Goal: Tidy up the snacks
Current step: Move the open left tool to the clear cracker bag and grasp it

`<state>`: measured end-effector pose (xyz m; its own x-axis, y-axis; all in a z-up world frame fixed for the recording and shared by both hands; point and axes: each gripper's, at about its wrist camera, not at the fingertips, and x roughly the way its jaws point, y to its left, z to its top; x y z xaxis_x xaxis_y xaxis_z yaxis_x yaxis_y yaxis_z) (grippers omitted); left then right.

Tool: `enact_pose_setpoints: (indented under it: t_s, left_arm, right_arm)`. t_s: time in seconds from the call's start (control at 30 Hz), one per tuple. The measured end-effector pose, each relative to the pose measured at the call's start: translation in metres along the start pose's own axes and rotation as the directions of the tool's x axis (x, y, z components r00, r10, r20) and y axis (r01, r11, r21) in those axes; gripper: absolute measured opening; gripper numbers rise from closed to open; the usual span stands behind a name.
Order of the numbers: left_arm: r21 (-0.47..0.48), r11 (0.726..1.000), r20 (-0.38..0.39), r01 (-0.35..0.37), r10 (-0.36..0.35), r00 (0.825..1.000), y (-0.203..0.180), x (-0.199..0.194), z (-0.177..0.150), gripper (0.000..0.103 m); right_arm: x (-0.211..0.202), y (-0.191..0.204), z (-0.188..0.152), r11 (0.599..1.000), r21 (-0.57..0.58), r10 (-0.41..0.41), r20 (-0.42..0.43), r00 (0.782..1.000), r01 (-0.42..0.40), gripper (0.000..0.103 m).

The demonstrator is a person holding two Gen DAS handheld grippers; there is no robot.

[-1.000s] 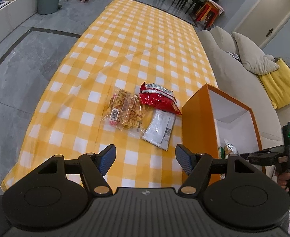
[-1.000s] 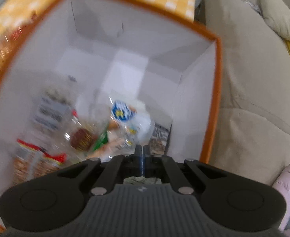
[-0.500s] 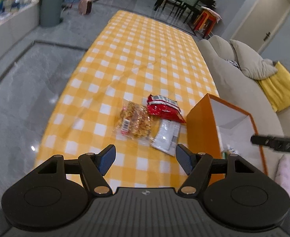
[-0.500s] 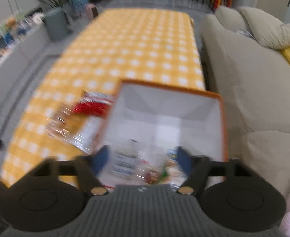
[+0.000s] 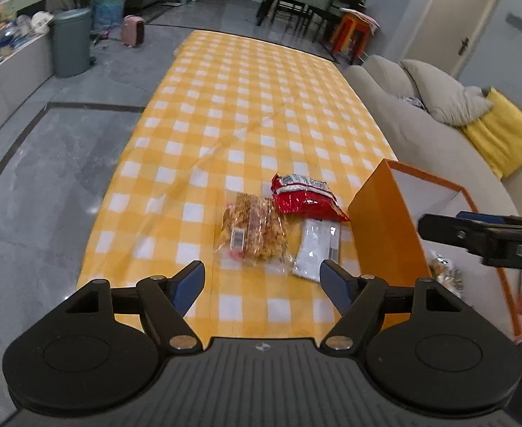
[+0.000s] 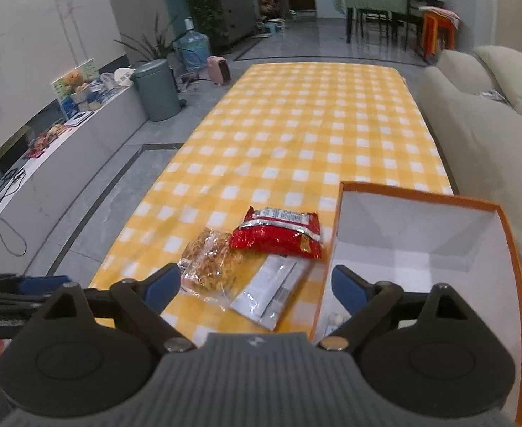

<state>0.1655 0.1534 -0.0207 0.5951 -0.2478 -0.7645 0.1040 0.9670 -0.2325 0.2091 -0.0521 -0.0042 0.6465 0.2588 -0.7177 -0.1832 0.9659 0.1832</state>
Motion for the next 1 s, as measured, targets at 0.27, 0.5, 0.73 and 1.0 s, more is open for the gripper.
enact_pose_setpoints:
  t_s: [0.27, 0.5, 0.73, 1.0]
  left_arm:
    - [-0.074, 0.997, -0.154, -0.018, 0.006, 0.988, -0.011, 0.079, 0.036, 0.087]
    - [0.014, 0.996, -0.222, -0.092, 0.093, 0.971, -0.018, 0.137, 0.041, 0.087]
    - [-0.009, 0.989, -0.247, -0.146, 0.139, 0.959, -0.009, 0.172, 0.04, 0.088]
    - [-0.078, 0.99, -0.233, -0.116, 0.095, 0.968, 0.005, 0.181, 0.034, 0.101]
  right_arm:
    - [0.02, -0.034, 0.003, 0.999, 0.007, 0.033, 0.012, 0.999, -0.033, 0.091]
    - [0.038, -0.061, -0.004, 0.989, 0.089, 0.117, -0.022, 0.993, -0.114, 0.091]
    - [0.053, -0.074, -0.012, 0.985, 0.117, 0.138, -0.058, 0.989, -0.131, 0.09]
    - [0.055, -0.076, -0.015, 0.987, 0.11, 0.129, -0.073, 0.989, -0.121, 0.089]
